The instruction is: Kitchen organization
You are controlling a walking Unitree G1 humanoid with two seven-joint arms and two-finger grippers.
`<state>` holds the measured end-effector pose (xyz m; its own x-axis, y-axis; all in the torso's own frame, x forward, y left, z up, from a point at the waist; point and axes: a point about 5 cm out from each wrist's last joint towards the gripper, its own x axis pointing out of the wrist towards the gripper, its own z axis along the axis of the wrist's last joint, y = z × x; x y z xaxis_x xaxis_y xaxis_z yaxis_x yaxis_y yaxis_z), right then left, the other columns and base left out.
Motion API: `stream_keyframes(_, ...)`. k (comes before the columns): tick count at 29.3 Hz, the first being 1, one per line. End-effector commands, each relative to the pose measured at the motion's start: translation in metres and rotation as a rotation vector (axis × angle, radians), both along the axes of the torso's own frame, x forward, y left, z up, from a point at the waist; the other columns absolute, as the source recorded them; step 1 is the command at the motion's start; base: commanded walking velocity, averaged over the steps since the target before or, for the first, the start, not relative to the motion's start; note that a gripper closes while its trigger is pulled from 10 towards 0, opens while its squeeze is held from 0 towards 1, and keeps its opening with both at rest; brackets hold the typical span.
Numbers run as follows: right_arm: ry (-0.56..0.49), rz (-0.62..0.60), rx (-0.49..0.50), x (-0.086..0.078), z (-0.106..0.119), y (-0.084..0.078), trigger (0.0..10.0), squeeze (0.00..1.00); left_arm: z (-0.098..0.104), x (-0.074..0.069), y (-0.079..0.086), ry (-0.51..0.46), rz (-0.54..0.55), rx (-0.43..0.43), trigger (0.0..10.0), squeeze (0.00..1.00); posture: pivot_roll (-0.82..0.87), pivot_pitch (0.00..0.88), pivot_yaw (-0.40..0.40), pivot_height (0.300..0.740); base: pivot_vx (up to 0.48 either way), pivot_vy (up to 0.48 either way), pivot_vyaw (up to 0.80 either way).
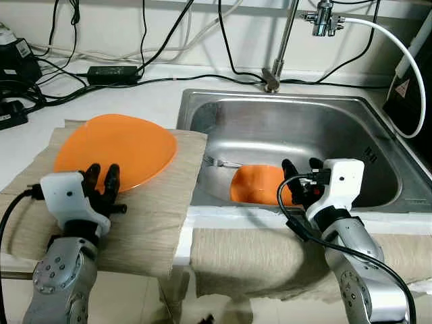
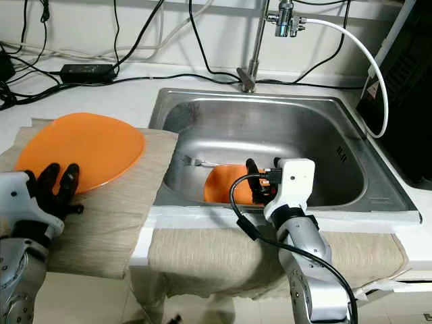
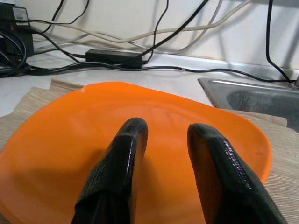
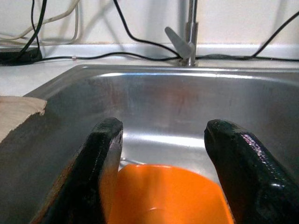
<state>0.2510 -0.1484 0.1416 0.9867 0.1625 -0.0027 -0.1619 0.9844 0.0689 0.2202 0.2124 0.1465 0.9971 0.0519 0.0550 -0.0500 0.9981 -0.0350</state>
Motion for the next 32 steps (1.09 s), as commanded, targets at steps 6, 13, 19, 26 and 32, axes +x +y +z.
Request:
stream_keyframes(6,0.007,-0.004,-0.024,0.001,-0.002,-0.001,10.0,0.0,-0.003,0.003,0.006,0.015,0.02,0.008,10.0,0.0,0.1,0.0,-0.012,0.74,0.0,0.0,0.0)
stream_keyframes(13,-0.002,0.004,-0.023,0.003,0.0,0.002,10.0,0.0,0.005,0.021,0.036,0.007,0.083,0.05,10.0,0.0,0.1,0.0,-0.008,0.74,0.0,0.0,0.0)
stream_keyframes(19,-0.007,0.006,-0.021,0.004,0.0,0.004,10.0,0.0,0.01,0.029,0.046,0.005,0.078,0.078,10.0,0.0,0.1,0.0,-0.001,0.74,0.0,0.0,0.0)
stream_keyframes(26,-0.014,0.01,-0.01,0.007,0.001,0.007,10.0,0.0,0.018,0.046,0.057,0.008,0.069,0.099,10.0,0.0,0.09,0.0,0.013,0.74,0.0,0.0,0.0)
stream_keyframes(32,-0.012,0.008,-0.011,0.005,0.001,0.008,10.0,0.0,0.012,0.046,0.053,0.03,0.06,0.081,10.0,0.0,0.09,0.0,0.015,0.74,0.0,0.0,0.0)
